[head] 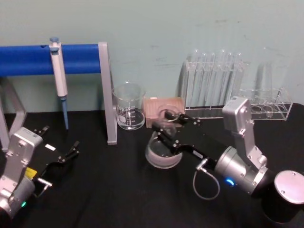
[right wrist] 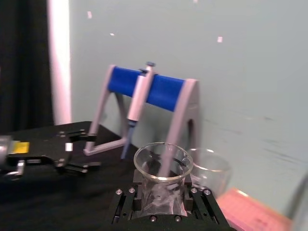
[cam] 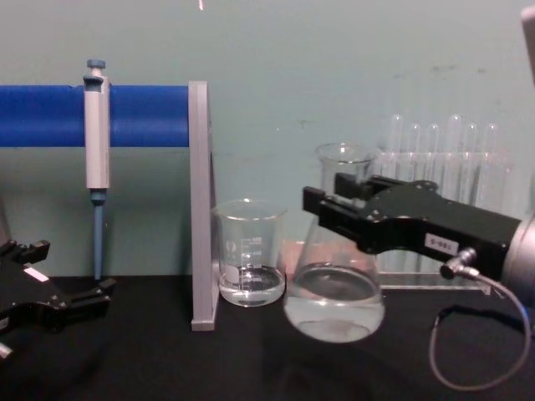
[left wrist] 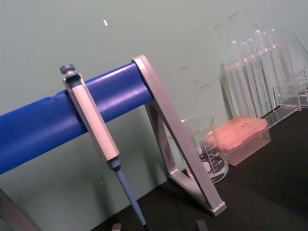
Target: Grasp the erlenmeyer flask with one hand, shake it three times, then place it back.
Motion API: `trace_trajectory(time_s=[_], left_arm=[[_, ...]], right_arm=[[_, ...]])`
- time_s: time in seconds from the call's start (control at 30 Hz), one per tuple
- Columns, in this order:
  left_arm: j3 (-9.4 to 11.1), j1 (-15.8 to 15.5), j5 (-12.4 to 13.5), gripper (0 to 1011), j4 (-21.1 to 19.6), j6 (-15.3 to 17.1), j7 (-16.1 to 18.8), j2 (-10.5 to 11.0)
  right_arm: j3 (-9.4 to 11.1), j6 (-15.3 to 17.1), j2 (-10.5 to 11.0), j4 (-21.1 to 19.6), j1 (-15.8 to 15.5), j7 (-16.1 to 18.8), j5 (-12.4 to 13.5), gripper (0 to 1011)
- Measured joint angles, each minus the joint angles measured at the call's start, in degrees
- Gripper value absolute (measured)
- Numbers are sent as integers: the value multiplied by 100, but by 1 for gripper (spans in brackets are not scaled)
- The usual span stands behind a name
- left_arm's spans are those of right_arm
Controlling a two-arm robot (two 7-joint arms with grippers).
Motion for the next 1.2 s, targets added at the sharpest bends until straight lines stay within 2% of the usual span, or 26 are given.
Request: trace_trajectory(time_s=[0.13,0.47,0.77,1.2], left_arm=[[0,0,0,1001,-1,0,0,0],[0,0,0,1001,-1,0,0,0],[0,0,0,1001,0,0,0,0],[0,0,0,1001,0,0,0,0]], right_arm=[[108,6,-8,-3,-45,-157,-42,453],[594,96,-61,-5,-190,-696,-224,453],[925,198,-110,-5,-291,-981,-369,453],[1172,263,-241,66,-324,-1096,-519,453]])
